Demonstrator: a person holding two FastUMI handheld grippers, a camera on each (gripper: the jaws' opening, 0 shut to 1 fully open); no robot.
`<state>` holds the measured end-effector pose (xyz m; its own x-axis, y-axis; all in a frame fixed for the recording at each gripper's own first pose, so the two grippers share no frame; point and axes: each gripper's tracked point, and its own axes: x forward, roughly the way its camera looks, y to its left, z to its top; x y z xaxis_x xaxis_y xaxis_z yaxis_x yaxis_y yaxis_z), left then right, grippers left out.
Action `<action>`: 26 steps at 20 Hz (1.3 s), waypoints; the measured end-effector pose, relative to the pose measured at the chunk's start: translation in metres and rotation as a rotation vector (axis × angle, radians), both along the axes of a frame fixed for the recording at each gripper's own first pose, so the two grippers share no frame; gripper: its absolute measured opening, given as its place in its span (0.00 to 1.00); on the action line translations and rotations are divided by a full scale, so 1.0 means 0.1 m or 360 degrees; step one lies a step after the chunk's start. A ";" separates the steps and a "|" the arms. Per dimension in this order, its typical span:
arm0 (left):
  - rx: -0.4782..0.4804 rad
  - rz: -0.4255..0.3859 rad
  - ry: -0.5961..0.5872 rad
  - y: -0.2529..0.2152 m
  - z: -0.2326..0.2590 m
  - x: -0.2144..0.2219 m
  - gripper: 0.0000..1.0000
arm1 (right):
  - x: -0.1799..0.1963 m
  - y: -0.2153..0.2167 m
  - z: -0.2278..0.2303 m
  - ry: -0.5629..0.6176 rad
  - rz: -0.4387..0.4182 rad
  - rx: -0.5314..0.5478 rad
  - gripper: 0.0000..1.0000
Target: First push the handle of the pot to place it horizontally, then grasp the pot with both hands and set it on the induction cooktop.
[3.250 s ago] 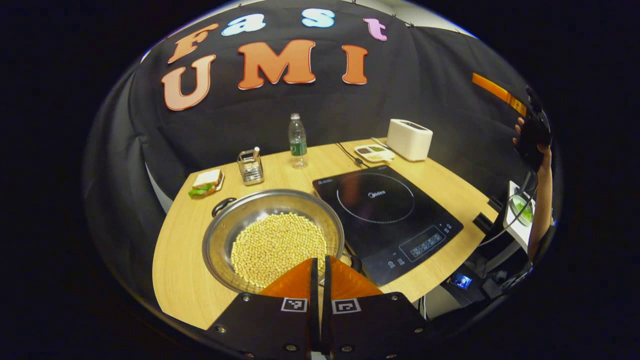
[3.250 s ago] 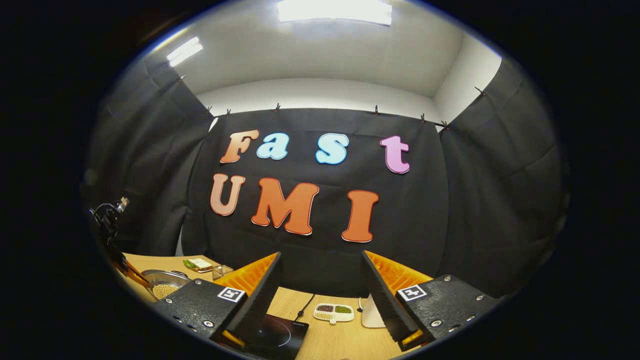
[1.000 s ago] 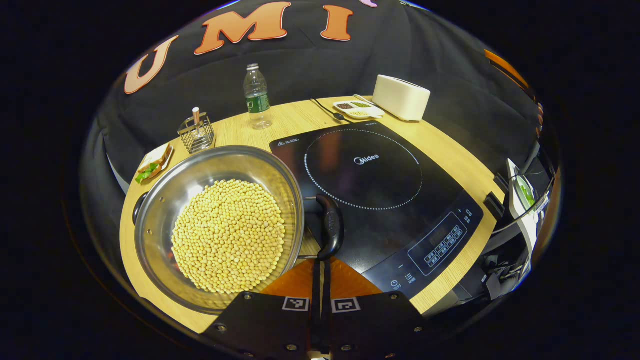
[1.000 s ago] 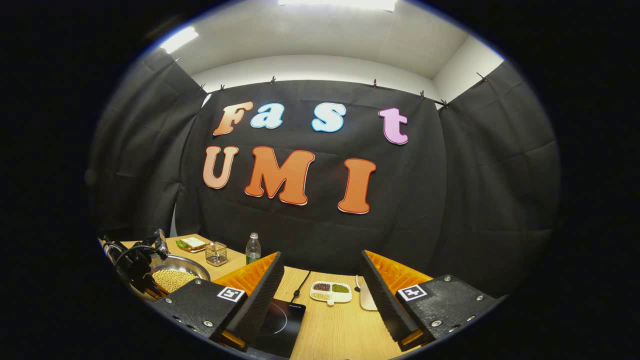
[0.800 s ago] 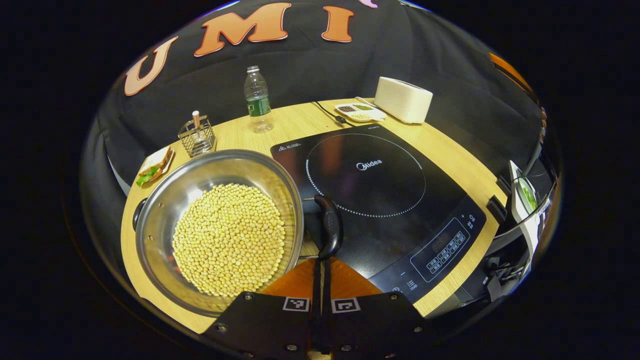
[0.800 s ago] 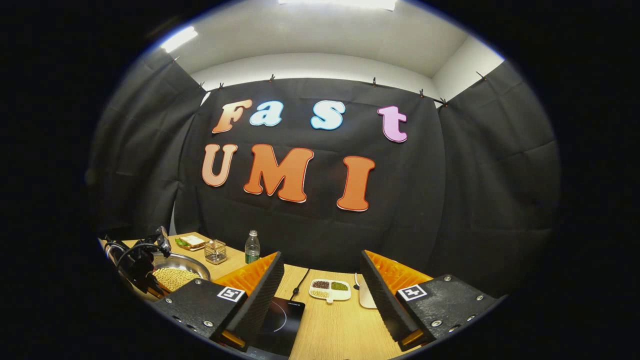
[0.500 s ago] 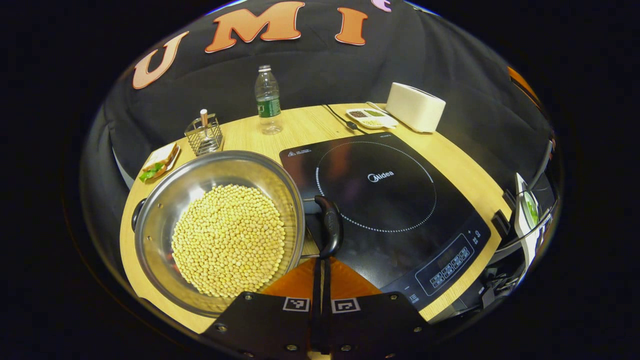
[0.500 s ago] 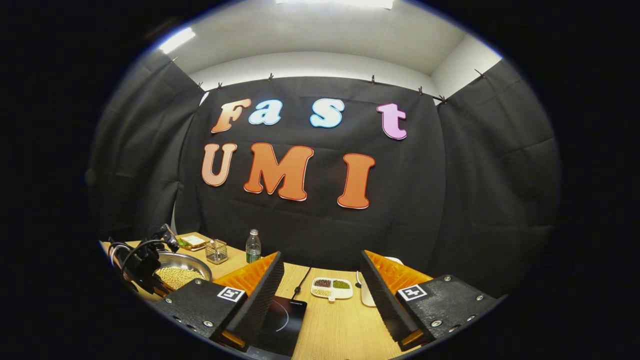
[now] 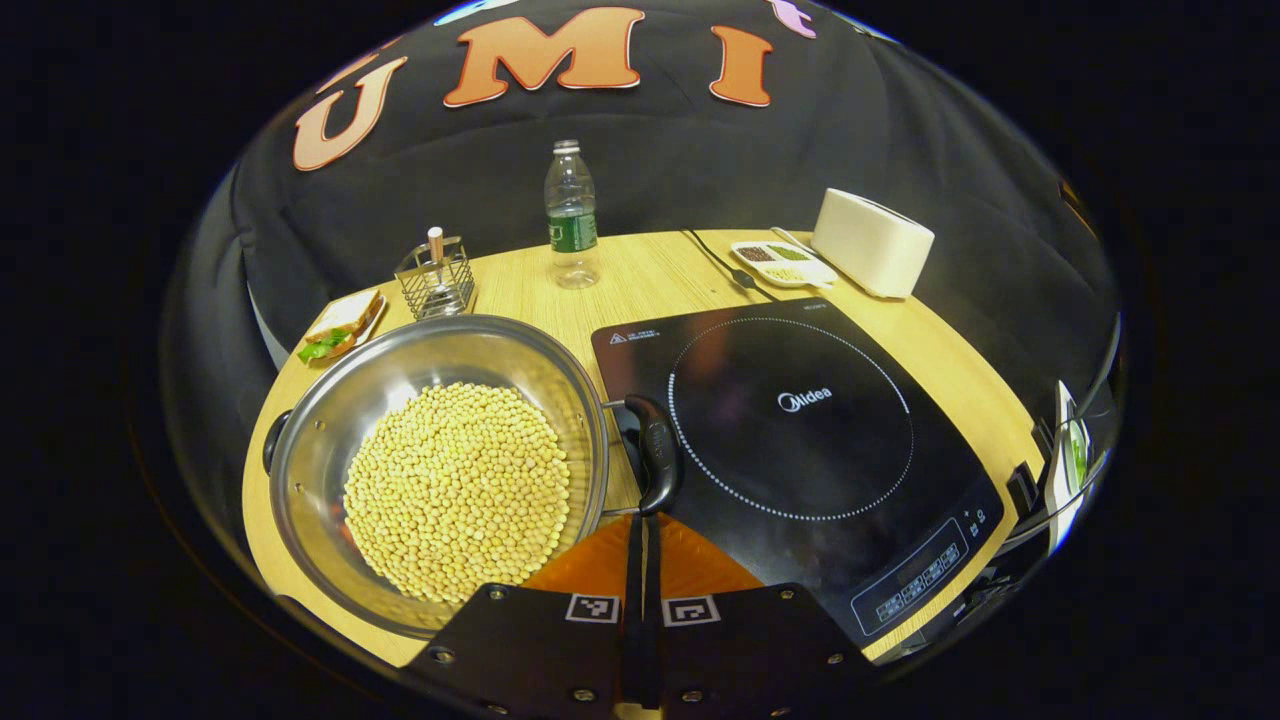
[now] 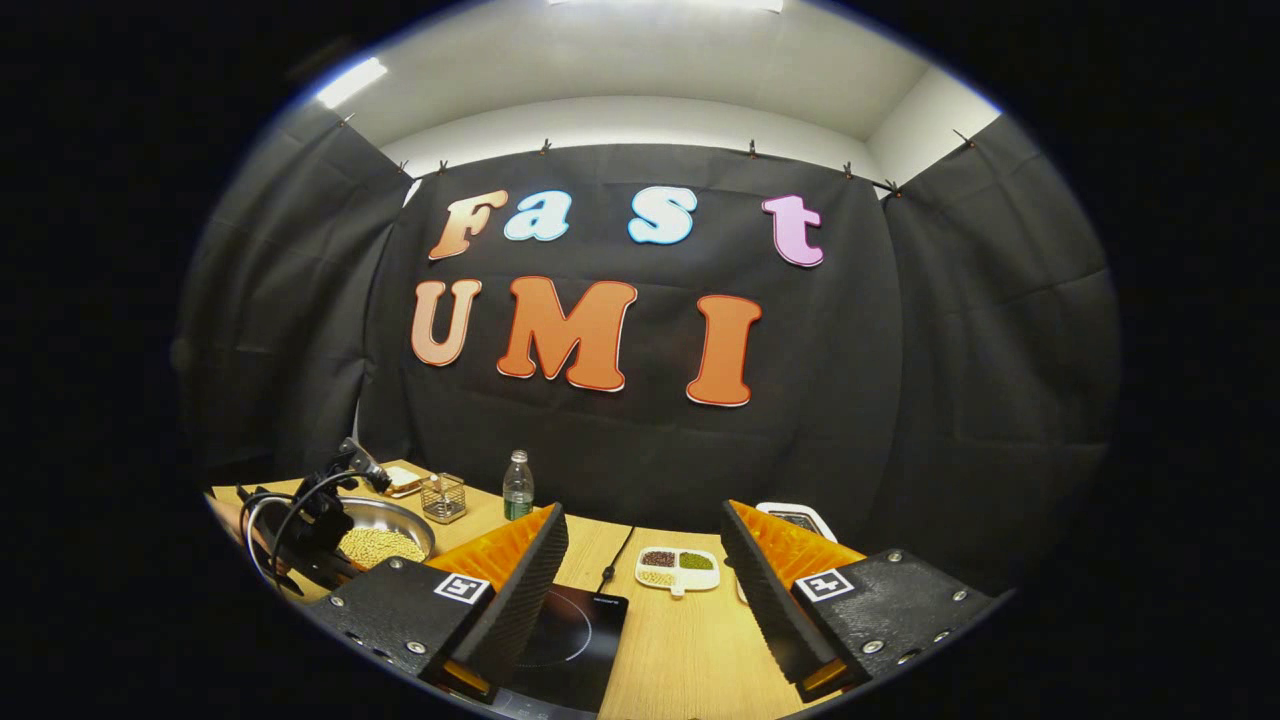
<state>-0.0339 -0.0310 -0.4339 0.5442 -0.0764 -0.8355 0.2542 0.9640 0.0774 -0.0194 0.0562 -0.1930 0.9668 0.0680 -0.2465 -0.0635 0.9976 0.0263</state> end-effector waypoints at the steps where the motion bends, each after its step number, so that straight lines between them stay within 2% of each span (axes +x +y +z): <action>1: 0.0000 0.0010 -0.0014 0.00 0.00 0.03 0.01 | 0.01 0.03 -0.03 0.0008 0.0007 0.0003 0.95; 10: -0.0015 0.0020 -0.0094 -0.01 -0.05 0.24 0.01 | 0.03 0.44 -0.33 0.0145 0.0094 0.0056 0.95; 20: -0.0097 -0.0025 -0.0116 -0.05 -0.07 0.39 0.02 | 0.11 1.09 -0.71 0.0378 0.0211 0.0238 0.96; 26: -0.0193 -0.0018 -0.0204 0.21 0.38 0.25 0.01 | 0.29 1.66 -1.00 0.0575 0.0328 0.0313 0.96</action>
<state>-0.0091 -0.0104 -0.3963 0.6443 -0.1792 -0.7435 0.2608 0.9654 -0.0067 0.0094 0.2219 -0.2930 0.7825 0.3291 -0.5286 -0.2120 0.9390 0.2707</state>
